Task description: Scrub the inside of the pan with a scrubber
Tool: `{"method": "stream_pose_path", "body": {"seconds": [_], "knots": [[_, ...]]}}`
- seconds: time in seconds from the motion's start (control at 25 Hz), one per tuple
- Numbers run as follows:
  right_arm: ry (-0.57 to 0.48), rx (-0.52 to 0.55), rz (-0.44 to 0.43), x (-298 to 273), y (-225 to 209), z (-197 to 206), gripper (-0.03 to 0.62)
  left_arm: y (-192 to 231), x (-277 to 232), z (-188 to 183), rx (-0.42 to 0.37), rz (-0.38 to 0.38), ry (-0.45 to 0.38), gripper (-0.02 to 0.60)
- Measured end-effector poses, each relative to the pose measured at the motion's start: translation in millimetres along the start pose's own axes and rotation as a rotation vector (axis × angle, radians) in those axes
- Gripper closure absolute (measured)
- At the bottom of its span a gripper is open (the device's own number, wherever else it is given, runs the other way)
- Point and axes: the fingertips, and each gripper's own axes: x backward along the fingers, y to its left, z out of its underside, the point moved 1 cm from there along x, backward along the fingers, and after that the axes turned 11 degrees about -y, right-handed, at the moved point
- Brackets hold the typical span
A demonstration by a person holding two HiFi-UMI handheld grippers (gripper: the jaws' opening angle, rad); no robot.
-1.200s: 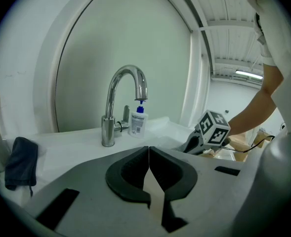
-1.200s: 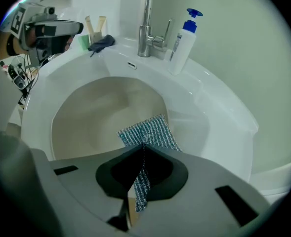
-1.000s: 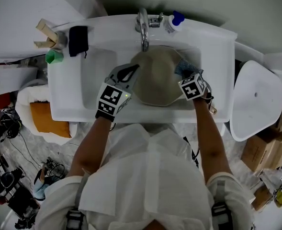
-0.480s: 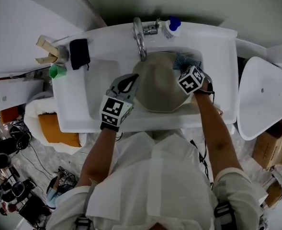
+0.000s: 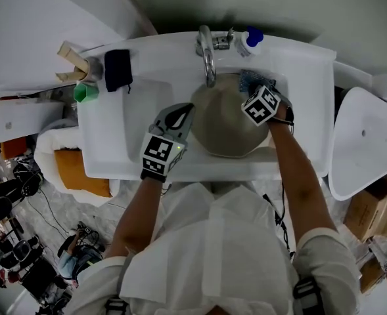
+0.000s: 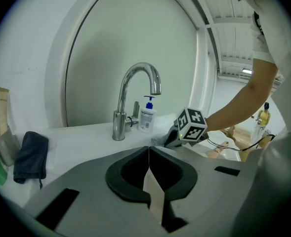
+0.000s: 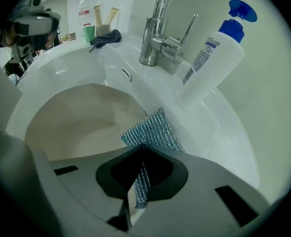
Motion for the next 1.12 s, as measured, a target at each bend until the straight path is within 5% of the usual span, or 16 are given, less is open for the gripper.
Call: {"method": "stream_pose_path", "body": {"seconds": [0.56,1.12], "knots": [[-0.031,0.106,-0.041,-30,14,-40,0.580,23,16,7,0.017,-0.054,0.006,0.565],[-0.124,0.054,-0.129,-53,59,-99,0.580,41,33,13,0.026,-0.090,0.011,0.565]]}}
